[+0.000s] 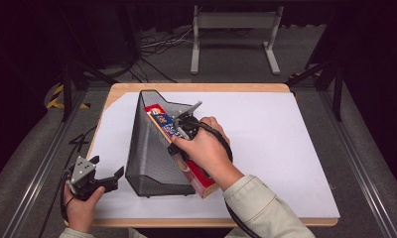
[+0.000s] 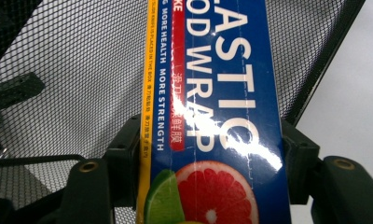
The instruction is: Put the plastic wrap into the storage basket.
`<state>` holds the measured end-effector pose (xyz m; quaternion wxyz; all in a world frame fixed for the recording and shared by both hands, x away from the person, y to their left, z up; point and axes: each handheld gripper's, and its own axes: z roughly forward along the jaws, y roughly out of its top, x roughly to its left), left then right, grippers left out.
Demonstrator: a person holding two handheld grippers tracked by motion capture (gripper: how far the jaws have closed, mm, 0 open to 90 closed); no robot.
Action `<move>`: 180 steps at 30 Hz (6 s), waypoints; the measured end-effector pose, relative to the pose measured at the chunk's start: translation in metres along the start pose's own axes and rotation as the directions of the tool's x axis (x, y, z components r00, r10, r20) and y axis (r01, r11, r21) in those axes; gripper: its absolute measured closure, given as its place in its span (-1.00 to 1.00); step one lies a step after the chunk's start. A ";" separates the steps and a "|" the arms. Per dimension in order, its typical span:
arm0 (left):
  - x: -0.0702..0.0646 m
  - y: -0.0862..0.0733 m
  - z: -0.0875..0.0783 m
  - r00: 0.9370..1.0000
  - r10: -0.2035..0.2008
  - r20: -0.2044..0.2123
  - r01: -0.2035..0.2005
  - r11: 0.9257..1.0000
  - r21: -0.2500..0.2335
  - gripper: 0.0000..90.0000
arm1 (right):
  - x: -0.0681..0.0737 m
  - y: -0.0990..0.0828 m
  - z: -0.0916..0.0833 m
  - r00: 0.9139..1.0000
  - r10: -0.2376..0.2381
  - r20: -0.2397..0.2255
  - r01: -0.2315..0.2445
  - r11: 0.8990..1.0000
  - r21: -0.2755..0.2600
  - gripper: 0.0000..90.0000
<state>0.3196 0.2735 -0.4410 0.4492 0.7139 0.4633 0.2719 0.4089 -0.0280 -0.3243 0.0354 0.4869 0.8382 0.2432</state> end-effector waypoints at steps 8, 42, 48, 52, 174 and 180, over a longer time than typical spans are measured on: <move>0.000 0.000 0.000 1.000 0.003 0.001 -0.003 1.000 0.002 -0.86 | 0.004 0.007 0.006 0.999 -0.006 0.050 0.006 1.000 -0.008 -0.09; -0.001 0.001 -0.001 1.000 0.004 -0.013 -0.004 1.000 -0.015 -0.86 | -0.008 -0.002 -0.038 0.958 -0.284 -0.036 0.243 0.874 -0.421 -0.61; -0.001 0.002 -0.001 1.000 0.001 -0.017 -0.001 1.000 -0.021 -0.86 | -0.015 -0.010 -0.052 0.949 -0.312 -0.036 0.260 0.844 -0.469 -0.64; -0.001 0.002 -0.001 1.000 0.003 -0.017 -0.003 1.000 -0.026 -0.86 | -0.020 -0.015 -0.058 0.947 -0.318 -0.042 0.262 0.841 -0.473 -0.64; -0.004 -0.002 0.001 1.000 0.022 0.015 -0.023 1.000 0.015 -0.87 | -0.252 -0.214 -0.022 0.984 -0.113 0.140 0.159 0.910 -0.383 -0.82; -0.004 -0.002 0.001 1.000 0.022 0.015 -0.022 1.000 0.014 -0.87 | -0.253 -0.214 -0.022 0.985 -0.109 0.136 0.154 0.909 -0.387 -0.82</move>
